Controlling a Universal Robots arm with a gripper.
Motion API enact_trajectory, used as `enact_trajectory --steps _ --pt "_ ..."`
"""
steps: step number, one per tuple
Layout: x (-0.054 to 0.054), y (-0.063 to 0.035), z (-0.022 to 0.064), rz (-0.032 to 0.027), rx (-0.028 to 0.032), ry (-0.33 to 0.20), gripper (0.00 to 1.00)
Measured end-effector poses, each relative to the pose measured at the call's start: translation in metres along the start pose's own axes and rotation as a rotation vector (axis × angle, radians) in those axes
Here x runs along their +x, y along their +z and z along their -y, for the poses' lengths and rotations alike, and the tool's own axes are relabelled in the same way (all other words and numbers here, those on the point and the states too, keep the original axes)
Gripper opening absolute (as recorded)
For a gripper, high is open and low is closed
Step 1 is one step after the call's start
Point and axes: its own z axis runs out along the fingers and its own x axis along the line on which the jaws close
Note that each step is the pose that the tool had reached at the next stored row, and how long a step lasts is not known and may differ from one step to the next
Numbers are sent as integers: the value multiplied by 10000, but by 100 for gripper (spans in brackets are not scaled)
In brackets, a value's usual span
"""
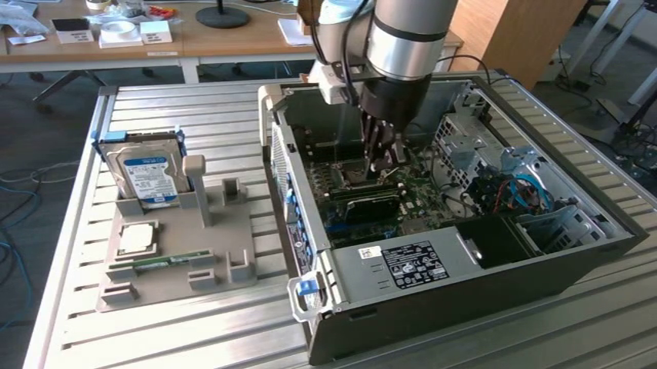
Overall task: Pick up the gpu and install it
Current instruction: 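Press down on the gpu until it lock into place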
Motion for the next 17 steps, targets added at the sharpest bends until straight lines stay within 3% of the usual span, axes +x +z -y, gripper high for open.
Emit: enact_trajectory --steps 9,17 --pt "1 154 -5 5 -2 3 11" --pt "1 189 -6 6 -3 2 11"
